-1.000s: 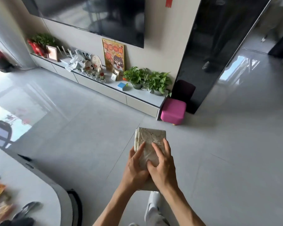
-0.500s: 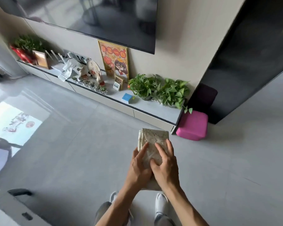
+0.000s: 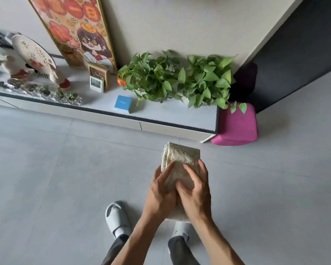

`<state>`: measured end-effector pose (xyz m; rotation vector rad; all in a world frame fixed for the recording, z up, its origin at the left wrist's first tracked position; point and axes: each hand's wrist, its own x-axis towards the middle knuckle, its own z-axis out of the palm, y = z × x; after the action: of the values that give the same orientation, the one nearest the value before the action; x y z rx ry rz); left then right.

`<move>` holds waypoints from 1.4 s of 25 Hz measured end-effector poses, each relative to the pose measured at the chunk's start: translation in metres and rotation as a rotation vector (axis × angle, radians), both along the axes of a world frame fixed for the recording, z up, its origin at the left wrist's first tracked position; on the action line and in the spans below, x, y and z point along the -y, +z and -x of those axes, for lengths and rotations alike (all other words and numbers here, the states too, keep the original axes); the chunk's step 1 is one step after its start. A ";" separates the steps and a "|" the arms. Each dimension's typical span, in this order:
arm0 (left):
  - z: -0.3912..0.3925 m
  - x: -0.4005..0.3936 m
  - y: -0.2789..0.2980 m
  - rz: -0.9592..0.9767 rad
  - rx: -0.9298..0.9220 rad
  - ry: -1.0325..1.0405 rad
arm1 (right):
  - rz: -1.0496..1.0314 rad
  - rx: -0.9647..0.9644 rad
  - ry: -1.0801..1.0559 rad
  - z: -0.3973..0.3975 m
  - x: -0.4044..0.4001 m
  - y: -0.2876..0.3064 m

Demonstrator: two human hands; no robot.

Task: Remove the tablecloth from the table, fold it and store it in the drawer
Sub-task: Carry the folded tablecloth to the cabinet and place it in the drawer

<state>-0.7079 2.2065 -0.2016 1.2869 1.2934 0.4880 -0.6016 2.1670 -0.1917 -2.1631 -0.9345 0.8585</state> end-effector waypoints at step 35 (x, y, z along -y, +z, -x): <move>0.050 -0.174 -0.449 -0.958 -0.559 -1.165 | -0.509 -1.585 -0.815 -0.126 -0.218 -0.569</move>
<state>-0.7581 2.3804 -0.6509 2.8204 0.4445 -0.1755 -0.4758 2.3850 -0.7610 -0.7185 0.4797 1.2544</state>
